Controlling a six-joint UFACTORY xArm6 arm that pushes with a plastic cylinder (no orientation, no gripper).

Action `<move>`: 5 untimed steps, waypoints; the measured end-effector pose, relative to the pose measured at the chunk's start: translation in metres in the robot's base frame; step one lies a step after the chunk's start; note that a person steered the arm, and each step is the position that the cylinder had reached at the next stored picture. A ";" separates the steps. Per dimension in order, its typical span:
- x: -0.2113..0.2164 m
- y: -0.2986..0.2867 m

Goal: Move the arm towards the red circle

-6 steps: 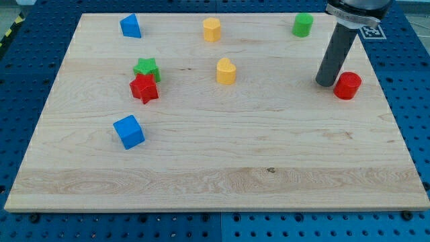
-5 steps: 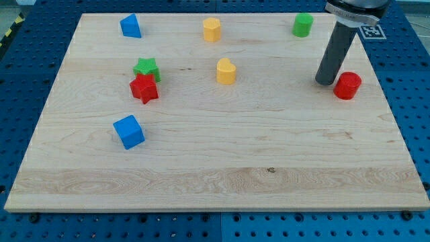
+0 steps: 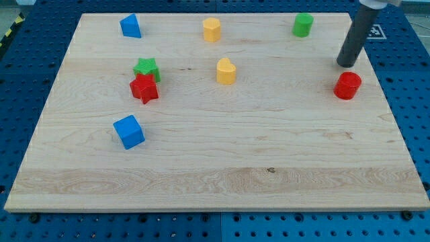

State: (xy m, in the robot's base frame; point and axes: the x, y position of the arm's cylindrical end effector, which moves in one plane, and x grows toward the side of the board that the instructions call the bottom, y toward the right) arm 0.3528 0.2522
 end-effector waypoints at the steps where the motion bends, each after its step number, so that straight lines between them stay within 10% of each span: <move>1: 0.015 0.014; 5: 0.046 0.014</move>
